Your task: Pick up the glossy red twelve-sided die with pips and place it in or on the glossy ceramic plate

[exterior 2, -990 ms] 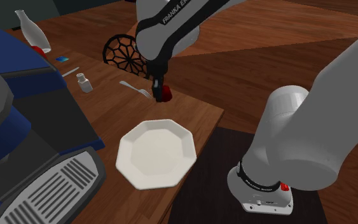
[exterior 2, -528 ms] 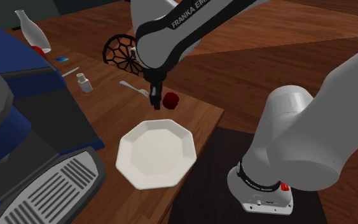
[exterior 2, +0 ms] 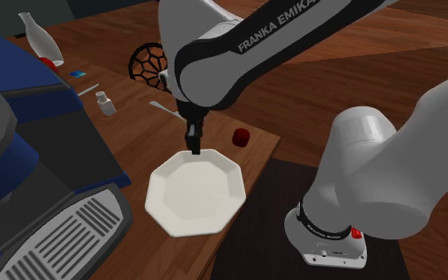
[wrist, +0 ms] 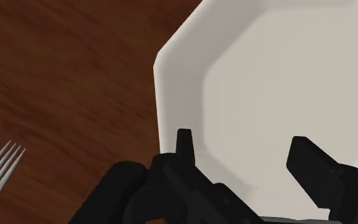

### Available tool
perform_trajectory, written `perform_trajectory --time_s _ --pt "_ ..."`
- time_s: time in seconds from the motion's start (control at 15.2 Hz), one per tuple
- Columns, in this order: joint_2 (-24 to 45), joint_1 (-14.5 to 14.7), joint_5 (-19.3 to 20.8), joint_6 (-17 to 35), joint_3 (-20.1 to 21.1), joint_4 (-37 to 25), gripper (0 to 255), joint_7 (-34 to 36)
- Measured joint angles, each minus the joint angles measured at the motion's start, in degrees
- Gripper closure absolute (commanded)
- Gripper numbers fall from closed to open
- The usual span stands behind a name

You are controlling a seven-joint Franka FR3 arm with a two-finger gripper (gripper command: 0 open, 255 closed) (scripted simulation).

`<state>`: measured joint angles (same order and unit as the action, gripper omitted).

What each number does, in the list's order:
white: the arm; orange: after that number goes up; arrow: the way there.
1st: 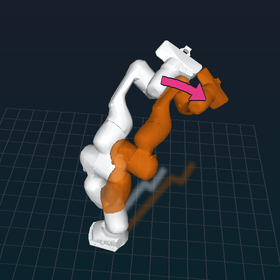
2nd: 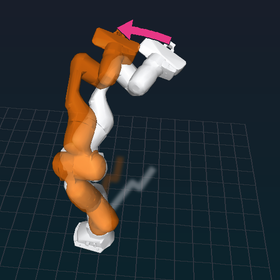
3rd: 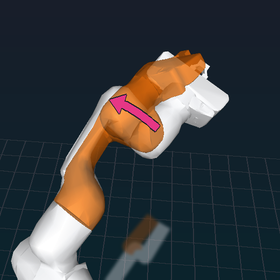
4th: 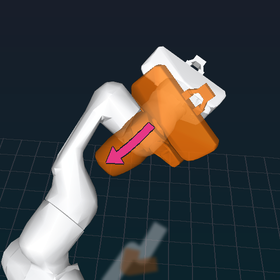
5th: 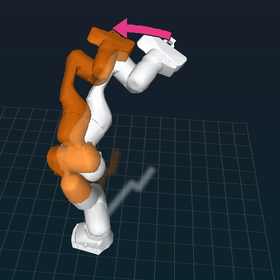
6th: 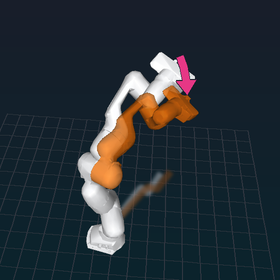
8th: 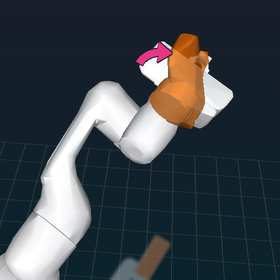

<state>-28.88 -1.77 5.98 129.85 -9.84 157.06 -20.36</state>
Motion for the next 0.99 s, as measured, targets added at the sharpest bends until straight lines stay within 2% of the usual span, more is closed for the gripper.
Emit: perform_trajectory --time_s 0.46,0.66,0.99 --pt "-4.45 -5.96 5.58 2.52 -8.35 6.38 0 -12.26" --pt "-5.46 -9.61 8.88 3.60 -13.12 8.23 0 -19.02" --pt "-3.87 -13.16 12.48 6.52 -19.52 9.29 0 -27.76"
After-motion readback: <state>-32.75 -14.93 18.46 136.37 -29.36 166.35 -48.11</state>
